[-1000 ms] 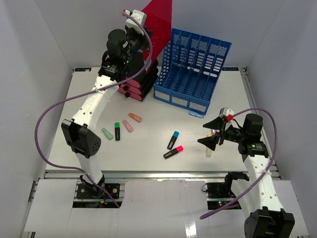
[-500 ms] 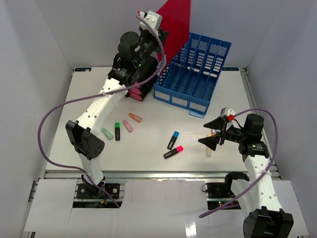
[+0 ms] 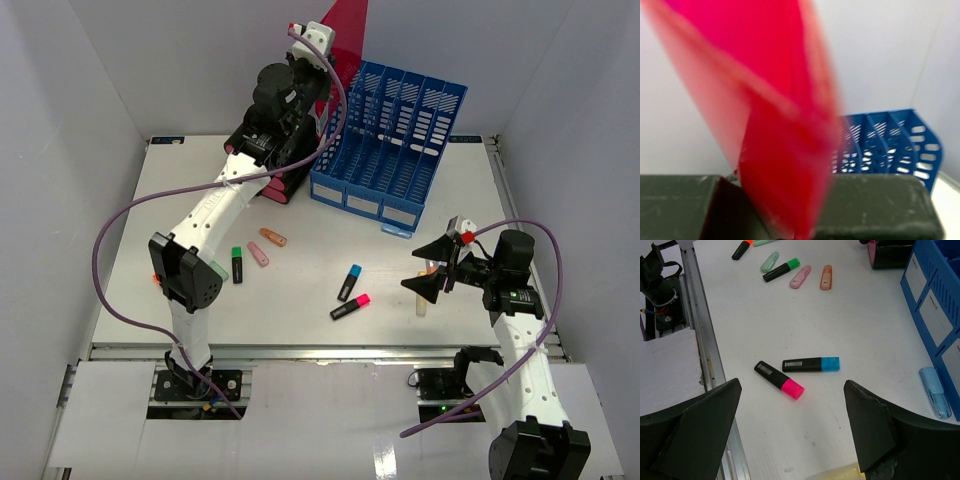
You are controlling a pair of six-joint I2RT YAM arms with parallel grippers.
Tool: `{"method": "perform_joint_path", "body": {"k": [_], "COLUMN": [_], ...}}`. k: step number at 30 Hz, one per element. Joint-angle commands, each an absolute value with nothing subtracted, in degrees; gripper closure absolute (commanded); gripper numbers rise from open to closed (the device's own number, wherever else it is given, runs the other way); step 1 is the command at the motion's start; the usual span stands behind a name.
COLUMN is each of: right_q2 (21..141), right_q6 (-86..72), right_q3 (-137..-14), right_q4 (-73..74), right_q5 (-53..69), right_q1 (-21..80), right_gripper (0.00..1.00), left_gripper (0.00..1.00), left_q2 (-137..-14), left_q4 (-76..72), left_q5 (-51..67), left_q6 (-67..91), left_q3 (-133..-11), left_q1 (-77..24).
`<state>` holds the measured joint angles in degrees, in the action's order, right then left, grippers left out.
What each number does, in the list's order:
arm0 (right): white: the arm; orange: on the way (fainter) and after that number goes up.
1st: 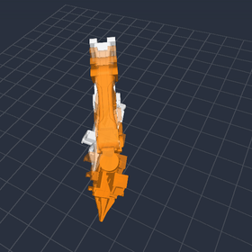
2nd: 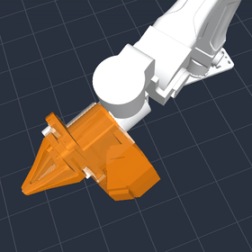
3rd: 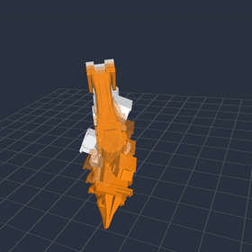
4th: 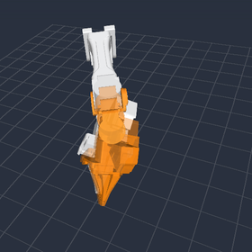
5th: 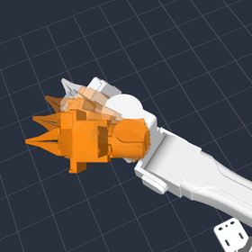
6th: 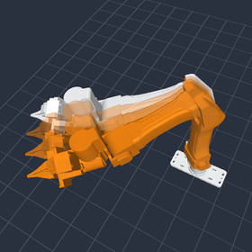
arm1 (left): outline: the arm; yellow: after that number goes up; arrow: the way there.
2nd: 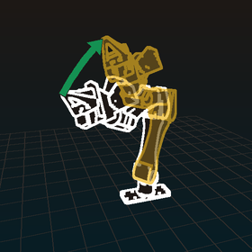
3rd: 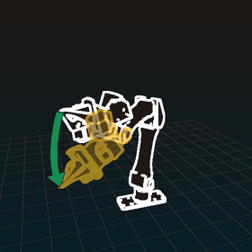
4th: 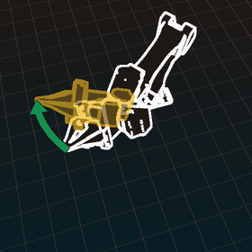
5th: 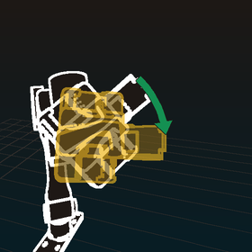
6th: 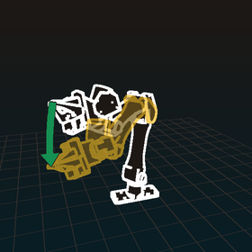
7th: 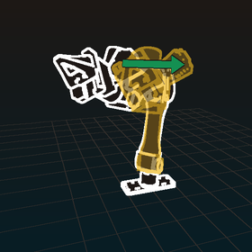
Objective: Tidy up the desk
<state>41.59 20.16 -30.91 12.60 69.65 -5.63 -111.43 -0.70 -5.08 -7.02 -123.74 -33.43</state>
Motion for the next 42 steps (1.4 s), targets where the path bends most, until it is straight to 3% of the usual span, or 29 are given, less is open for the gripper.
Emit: {"method": "perform_joint_path", "body": {"k": [1,21,33,42], "right_q2": [41.34,40.96,40.79,40.87], "right_q6": [20.59,20.39,20.38,20.39], "right_q3": [-30.38,-30.41,-30.40,-30.23], "right_q4": [12.04,12.04,12.04,11.98], "right_q5": [71.78,71.89,72.06,72.04], "right_q1": [-5.98,-6.77,-7.03,-7.12], "right_gripper": [0.10,0.10,0.10,0.10], "left_gripper": [1.00,1.00,1.00,1.00], "left_q2": [-108.60,-109.95,-109.34,-113.34], "left_q4": [-5.28,-3.87,-7.57,-9.08], "left_q5": [-8.59,-5.89,-4.21,-3.60], "left_q6": [-10.18,-8.00,-5.06,-3.81], "left_q3": [-126.92,-120.59,-110.37,-110.94], "left_q1": [-33.37,-33.31,-33.22,-33.22]}}
